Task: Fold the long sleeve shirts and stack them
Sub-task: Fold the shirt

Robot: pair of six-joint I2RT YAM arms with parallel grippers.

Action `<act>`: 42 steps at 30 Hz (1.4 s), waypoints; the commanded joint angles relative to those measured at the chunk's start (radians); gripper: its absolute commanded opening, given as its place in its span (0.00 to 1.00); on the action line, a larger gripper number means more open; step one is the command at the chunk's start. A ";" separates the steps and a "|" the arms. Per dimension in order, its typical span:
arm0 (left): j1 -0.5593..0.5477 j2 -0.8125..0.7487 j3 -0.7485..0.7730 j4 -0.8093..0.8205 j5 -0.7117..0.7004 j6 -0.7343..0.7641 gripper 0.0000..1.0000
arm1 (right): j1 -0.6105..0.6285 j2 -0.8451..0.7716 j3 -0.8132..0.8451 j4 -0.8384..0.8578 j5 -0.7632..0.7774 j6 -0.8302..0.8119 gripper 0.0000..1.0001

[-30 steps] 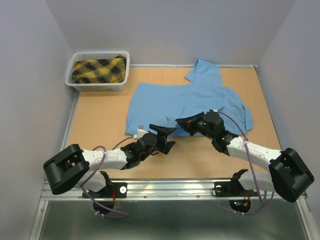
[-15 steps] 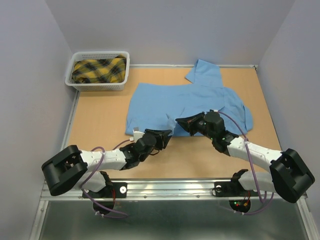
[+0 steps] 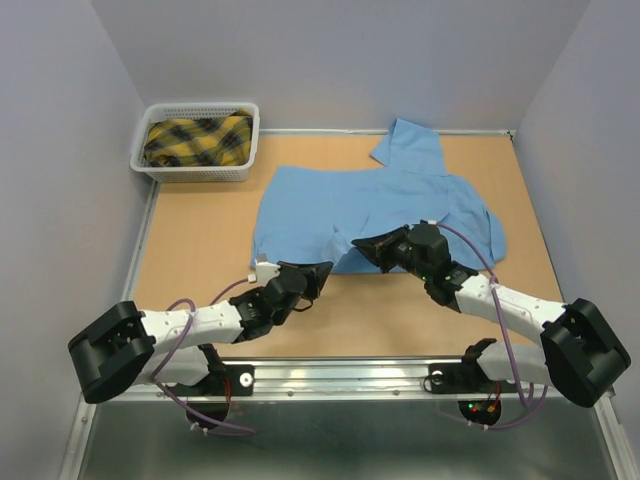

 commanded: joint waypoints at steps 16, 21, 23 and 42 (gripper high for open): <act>0.246 -0.101 0.105 -0.071 -0.036 0.913 0.00 | -0.102 -0.092 0.156 -0.524 0.191 -0.517 0.73; 0.274 -0.010 0.226 -0.031 0.041 1.100 0.00 | -0.303 -0.068 0.182 -0.580 0.187 -0.666 0.76; 0.277 0.030 0.276 -0.017 0.073 1.163 0.00 | -0.375 -0.046 0.192 -0.581 0.171 -0.715 0.76; 0.324 0.235 0.598 0.029 0.267 1.567 0.00 | -0.713 0.165 0.256 -0.460 -0.008 -0.816 0.68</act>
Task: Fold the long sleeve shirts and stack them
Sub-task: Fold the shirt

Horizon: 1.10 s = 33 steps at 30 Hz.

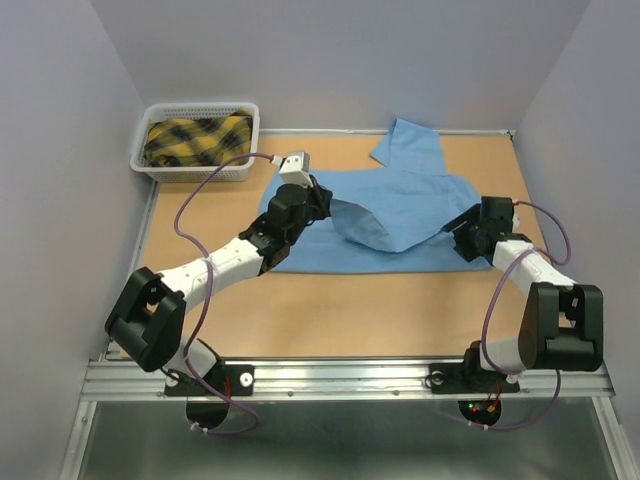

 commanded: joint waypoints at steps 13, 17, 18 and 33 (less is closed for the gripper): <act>0.039 0.022 0.208 0.050 0.173 0.330 0.00 | -0.031 0.056 0.040 0.230 -0.116 -0.003 0.55; 0.050 0.022 0.191 0.047 0.231 0.338 0.00 | -0.034 0.075 0.011 0.297 -0.155 0.023 0.54; 0.050 0.017 0.179 0.049 0.232 0.338 0.00 | -0.035 0.073 0.006 0.305 -0.159 0.023 0.54; 0.054 -0.165 -0.258 0.054 0.032 -0.007 0.00 | -0.034 0.034 -0.070 0.331 -0.192 -0.003 0.52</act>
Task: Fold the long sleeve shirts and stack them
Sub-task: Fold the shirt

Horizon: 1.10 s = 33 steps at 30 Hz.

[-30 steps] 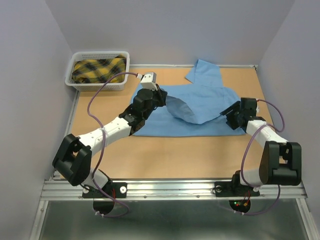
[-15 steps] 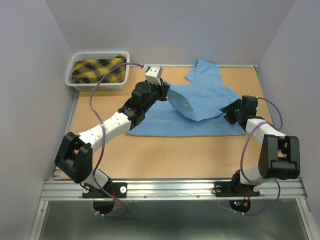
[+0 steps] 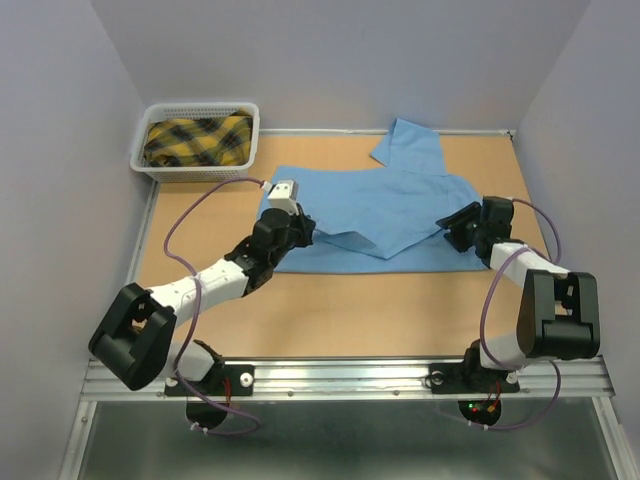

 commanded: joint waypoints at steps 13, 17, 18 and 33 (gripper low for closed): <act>0.049 -0.091 -0.092 -0.046 -0.194 -0.069 0.00 | -0.005 -0.063 -0.031 0.047 -0.032 -0.025 0.52; 0.077 0.022 0.116 -0.064 -0.142 0.028 0.00 | -0.005 -0.072 -0.038 0.047 -0.024 -0.022 0.52; 0.077 0.045 0.159 -0.069 -0.110 0.048 0.00 | -0.005 -0.078 -0.039 0.046 -0.022 -0.020 0.52; 0.077 0.227 0.502 -0.152 0.017 0.277 0.00 | -0.005 -0.132 -0.067 0.047 0.002 -0.020 0.52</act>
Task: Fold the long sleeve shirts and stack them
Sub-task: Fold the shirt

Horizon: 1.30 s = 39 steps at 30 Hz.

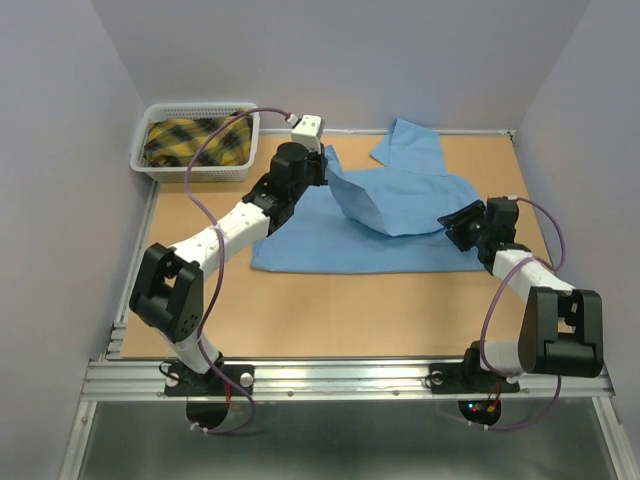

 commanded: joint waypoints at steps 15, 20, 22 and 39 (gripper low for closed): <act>0.022 -0.339 -0.717 0.104 -0.275 -0.500 0.00 | -0.005 -0.043 -0.060 0.037 -0.019 -0.030 0.52; 0.022 -0.275 -0.753 0.113 -0.194 -0.627 0.00 | -0.005 -0.044 -0.060 0.037 -0.027 -0.035 0.52; 0.020 -0.278 -0.774 0.121 -0.157 -0.680 0.04 | -0.005 -0.050 -0.062 0.036 -0.024 -0.038 0.52; 0.012 -0.535 -0.906 -0.033 -0.068 -0.845 0.74 | -0.005 -0.070 -0.051 0.036 -0.031 -0.056 0.52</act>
